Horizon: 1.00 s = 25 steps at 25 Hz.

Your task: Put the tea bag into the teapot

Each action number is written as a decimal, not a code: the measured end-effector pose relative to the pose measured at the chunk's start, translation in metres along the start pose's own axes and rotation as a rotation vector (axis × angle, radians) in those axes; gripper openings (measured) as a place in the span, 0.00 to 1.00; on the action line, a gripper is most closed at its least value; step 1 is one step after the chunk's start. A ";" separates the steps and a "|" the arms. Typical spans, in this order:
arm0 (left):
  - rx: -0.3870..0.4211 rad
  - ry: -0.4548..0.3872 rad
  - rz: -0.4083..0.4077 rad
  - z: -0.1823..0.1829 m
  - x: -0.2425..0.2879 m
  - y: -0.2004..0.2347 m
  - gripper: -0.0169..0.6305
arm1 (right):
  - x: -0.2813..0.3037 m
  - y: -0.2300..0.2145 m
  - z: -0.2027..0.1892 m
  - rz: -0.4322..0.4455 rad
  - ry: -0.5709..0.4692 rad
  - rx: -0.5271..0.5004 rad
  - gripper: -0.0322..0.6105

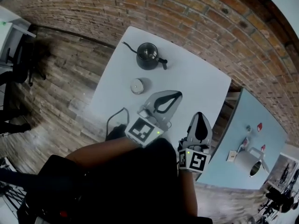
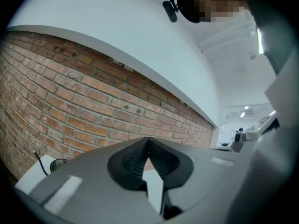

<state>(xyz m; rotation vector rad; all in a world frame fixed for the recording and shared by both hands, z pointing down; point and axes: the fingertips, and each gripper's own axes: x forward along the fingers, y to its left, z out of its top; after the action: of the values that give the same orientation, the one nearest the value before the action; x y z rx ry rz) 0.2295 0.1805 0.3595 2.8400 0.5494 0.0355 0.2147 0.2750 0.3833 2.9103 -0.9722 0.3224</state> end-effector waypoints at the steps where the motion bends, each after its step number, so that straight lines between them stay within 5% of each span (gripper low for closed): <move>1: 0.013 -0.007 -0.009 0.004 -0.002 0.000 0.02 | 0.000 0.006 0.005 -0.007 -0.015 0.002 0.05; 10: 0.069 -0.079 0.002 0.024 -0.018 0.019 0.02 | 0.008 0.027 0.017 -0.065 -0.045 -0.019 0.05; 25: 0.072 -0.054 -0.002 0.015 -0.020 0.017 0.02 | 0.002 0.028 0.022 -0.104 -0.068 -0.048 0.05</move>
<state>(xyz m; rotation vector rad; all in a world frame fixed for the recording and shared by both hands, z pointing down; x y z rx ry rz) 0.2178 0.1545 0.3498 2.9001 0.5526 -0.0624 0.2030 0.2489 0.3617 2.9318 -0.8212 0.1934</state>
